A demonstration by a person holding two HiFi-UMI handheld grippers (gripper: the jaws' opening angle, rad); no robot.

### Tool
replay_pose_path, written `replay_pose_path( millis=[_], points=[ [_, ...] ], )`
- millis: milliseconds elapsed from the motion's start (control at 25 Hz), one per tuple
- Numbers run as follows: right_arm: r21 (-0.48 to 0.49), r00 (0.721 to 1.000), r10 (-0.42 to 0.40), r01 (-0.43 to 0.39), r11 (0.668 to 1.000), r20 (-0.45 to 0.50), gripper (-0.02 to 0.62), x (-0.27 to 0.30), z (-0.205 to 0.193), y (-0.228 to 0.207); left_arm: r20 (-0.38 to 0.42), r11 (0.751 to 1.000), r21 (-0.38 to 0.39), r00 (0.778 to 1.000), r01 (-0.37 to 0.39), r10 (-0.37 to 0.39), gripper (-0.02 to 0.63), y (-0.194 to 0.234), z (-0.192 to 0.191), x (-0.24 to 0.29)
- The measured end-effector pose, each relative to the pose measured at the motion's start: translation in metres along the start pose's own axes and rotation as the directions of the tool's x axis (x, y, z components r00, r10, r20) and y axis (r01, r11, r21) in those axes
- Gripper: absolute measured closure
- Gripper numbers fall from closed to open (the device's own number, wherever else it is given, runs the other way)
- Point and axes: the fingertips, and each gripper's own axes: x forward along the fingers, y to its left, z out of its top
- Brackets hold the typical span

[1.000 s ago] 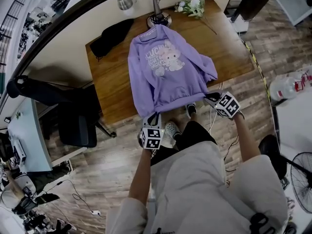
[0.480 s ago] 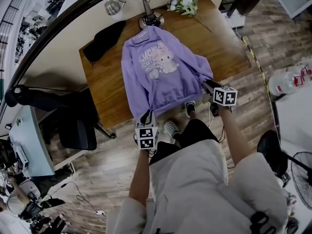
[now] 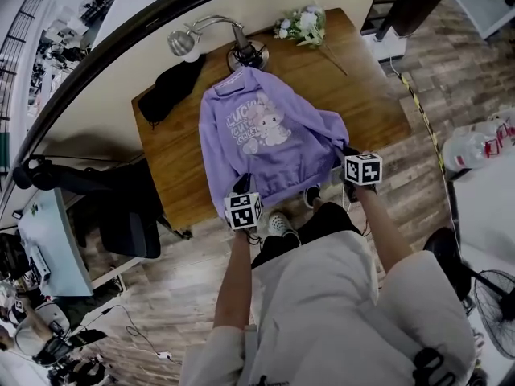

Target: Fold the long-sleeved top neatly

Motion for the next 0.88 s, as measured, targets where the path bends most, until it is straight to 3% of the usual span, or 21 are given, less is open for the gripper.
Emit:
replay_pose_path(
  millis=[160,280,360,480,600,640,720,800,880],
  points=[
    [-0.194,0.999,-0.004,-0.004,0.981,-0.041,0.543,-0.014,0.030,-0.036,-0.085,0.998,-0.042,0.995,-0.050,0.046,0.555,0.024,-0.016,0.018],
    [-0.264,0.998,-0.006,-0.009,0.964,-0.056,0.546,-0.023,0.054,-0.066,-0.101,0.996,-0.046,0.992,-0.074,0.069,0.557,0.030,-0.021,0.021],
    [-0.229,0.998,0.055,-0.062,0.971,-0.036,0.549,-0.027,0.077,-0.081,-0.100,0.995,-0.057,0.992,-0.086,0.080,0.557,0.030,-0.020,0.022],
    [-0.063,0.983,0.164,-0.159,0.985,0.083,0.552,-0.034,0.126,-0.107,-0.087,0.991,-0.090,0.992,-0.103,0.095,0.560,0.034,-0.020,0.022],
    [0.037,0.968,0.205,-0.213,0.976,0.145,0.552,-0.035,0.168,-0.141,-0.091,0.991,-0.065,0.990,-0.116,0.110,0.561,0.036,-0.020,0.023],
    [0.010,0.970,0.212,-0.214,0.977,0.120,0.552,-0.033,0.178,-0.150,-0.100,0.992,-0.031,0.988,-0.119,0.115,0.561,0.035,-0.020,0.024],
    [-0.136,0.984,0.180,-0.177,0.975,0.011,0.552,-0.027,0.190,-0.168,-0.119,0.992,0.024,0.985,-0.122,0.124,0.561,0.034,-0.020,0.025],
    [-0.315,0.990,0.084,-0.115,0.942,-0.110,0.552,-0.020,0.195,-0.189,-0.129,0.992,0.008,0.983,-0.127,0.127,0.561,0.035,-0.020,0.025],
    [-0.415,0.986,-0.014,-0.058,0.908,-0.167,0.551,-0.012,0.204,-0.213,-0.132,0.990,-0.033,0.982,-0.140,0.135,0.561,0.038,-0.019,0.025]
  ],
)
